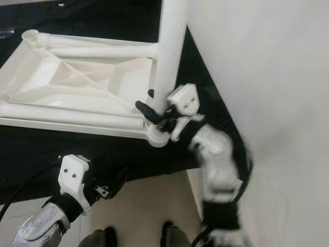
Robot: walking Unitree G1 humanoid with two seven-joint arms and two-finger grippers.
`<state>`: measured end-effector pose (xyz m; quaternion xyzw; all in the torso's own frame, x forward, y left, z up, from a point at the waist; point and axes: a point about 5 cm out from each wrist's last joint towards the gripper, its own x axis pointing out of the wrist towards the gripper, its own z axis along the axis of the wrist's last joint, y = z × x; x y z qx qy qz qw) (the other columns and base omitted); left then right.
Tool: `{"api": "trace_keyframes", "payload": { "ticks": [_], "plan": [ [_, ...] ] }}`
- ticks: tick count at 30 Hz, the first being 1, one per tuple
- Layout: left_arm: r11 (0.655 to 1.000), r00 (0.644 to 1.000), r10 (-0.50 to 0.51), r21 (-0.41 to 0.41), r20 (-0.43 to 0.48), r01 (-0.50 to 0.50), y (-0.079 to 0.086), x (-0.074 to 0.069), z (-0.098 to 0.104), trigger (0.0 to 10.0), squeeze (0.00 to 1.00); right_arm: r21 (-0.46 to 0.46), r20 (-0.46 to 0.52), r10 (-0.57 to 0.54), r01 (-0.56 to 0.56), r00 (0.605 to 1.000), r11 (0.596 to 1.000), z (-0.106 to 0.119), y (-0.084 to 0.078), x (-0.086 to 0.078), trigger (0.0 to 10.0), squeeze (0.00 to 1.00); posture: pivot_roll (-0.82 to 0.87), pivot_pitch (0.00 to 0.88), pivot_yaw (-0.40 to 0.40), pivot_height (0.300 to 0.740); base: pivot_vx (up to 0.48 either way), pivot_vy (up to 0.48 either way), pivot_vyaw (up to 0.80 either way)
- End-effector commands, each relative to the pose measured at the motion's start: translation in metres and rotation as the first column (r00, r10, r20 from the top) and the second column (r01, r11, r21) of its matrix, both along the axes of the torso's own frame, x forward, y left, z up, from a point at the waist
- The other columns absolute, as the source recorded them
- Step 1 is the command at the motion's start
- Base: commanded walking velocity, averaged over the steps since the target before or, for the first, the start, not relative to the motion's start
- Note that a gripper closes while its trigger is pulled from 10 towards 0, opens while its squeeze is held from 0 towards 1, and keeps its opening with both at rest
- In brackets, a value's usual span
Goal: Building children table
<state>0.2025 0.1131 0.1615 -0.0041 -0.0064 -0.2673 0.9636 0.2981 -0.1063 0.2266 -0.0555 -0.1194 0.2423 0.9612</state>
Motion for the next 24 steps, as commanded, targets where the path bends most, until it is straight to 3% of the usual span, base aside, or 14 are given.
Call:
{"api": "trace_keyframes", "payload": {
  "ticks": [1, 4, 8, 9, 11, 12, 13, 15, 16, 21, 22, 24],
  "plan": [
    [1.000, 1.000, 0.003, -0.003, -0.030, -0.003, 0.001, 0.002, -0.008, 10.0, 0.00, -0.060, -0.122, -0.241, 0.235, 0.963, 0.970, -0.034, 0.001, -0.001, 0.0, 0.00, 0.02, 0.246, -0.028, 0.740, 0.000, 0.000, 0.00],
    [1.000, 1.000, 0.008, 0.002, -0.023, -0.008, 0.001, 0.006, -0.008, 10.0, 0.00, -0.034, -0.129, -0.197, 0.194, 0.972, 0.980, -0.033, 0.016, 0.010, 0.0, 0.00, 0.03, 0.235, -0.035, 0.740, 0.000, 0.000, 0.00],
    [1.000, 1.000, 0.012, 0.004, -0.020, -0.012, 0.001, 0.008, -0.008, 10.0, 0.00, -0.035, -0.136, -0.199, 0.196, 0.971, 0.980, -0.030, 0.021, 0.013, 0.0, 0.00, 0.03, 0.231, -0.040, 0.740, 0.000, 0.000, 0.00],
    [1.000, 1.000, 0.020, 0.008, -0.013, -0.020, 0.001, 0.009, -0.008, 10.0, 0.00, -0.039, -0.140, -0.197, 0.193, 0.970, 0.980, -0.024, 0.023, 0.016, 5.0, 0.00, 0.03, 0.228, -0.046, 0.740, 0.000, 0.000, 0.00],
    [1.000, 1.000, 0.023, 0.009, -0.011, -0.023, 0.001, 0.010, -0.008, 10.0, 0.00, -0.039, -0.140, -0.196, 0.192, 0.971, 0.981, -0.022, 0.024, 0.016, 5.0, 0.00, 0.03, 0.228, -0.046, 0.740, 0.000, 0.000, 0.00],
    [1.000, 1.000, 0.027, 0.009, -0.009, -0.027, 0.001, 0.010, -0.008, 10.0, 0.00, -0.033, -0.135, -0.161, 0.158, 0.978, 0.987, -0.020, 0.024, 0.018, 10.0, 0.02, 0.03, 0.230, -0.047, 0.740, 0.000, 0.000, 0.00],
    [0.999, 0.999, 0.031, 0.008, -0.005, -0.031, 0.001, 0.011, -0.007, 10.0, 0.00, -0.009, -0.139, -0.080, 0.079, 0.987, 0.997, -0.015, 0.023, 0.020, 10.0, 1.00, 0.03, 0.234, -0.049, 0.740, 0.000, 0.000, 0.00],
    [0.999, 0.999, 0.032, 0.008, -0.004, -0.032, 0.001, 0.011, -0.007, 10.0, 0.00, 0.006, -0.140, -0.037, 0.038, 0.990, 0.999, -0.013, 0.023, 0.020, 10.0, 1.00, 0.03, 0.234, -0.049, 0.740, 0.000, 0.000, 0.00],
    [0.999, 1.000, 0.031, 0.007, -0.003, -0.031, 0.001, 0.010, -0.007, 10.0, 0.00, 0.050, -0.098, 0.058, -0.054, 0.993, 0.997, -0.001, 0.017, 0.025, 10.0, 1.00, 0.03, 0.236, -0.049, 0.740, 0.000, 0.000, 0.00],
    [1.000, 1.000, 0.028, 0.006, -0.003, -0.028, 0.000, 0.010, -0.007, 10.0, 0.00, 0.070, -0.027, 0.223, -0.220, 0.975, 0.973, 0.017, 0.009, 0.028, 10.0, 1.00, 0.03, 0.240, -0.049, 0.740, 0.000, 0.000, 0.00],
    [1.000, 1.000, 0.025, 0.004, -0.004, -0.025, 0.000, 0.009, -0.007, 10.0, 0.00, -0.009, 0.002, 0.357, -0.357, 0.934, 0.934, 0.027, -0.002, 0.032, 10.0, 1.00, 0.04, 0.248, -0.046, 0.740, 0.000, 0.000, 0.00],
    [1.000, 1.000, 0.023, 0.004, -0.004, -0.023, 0.000, 0.008, -0.007, 10.0, 0.00, -0.055, 0.002, 0.411, -0.410, 0.912, 0.910, 0.030, -0.007, 0.034, 10.0, 1.00, 0.04, 0.248, -0.046, 0.740, 0.000, 0.000, 0.00]
  ]
}}
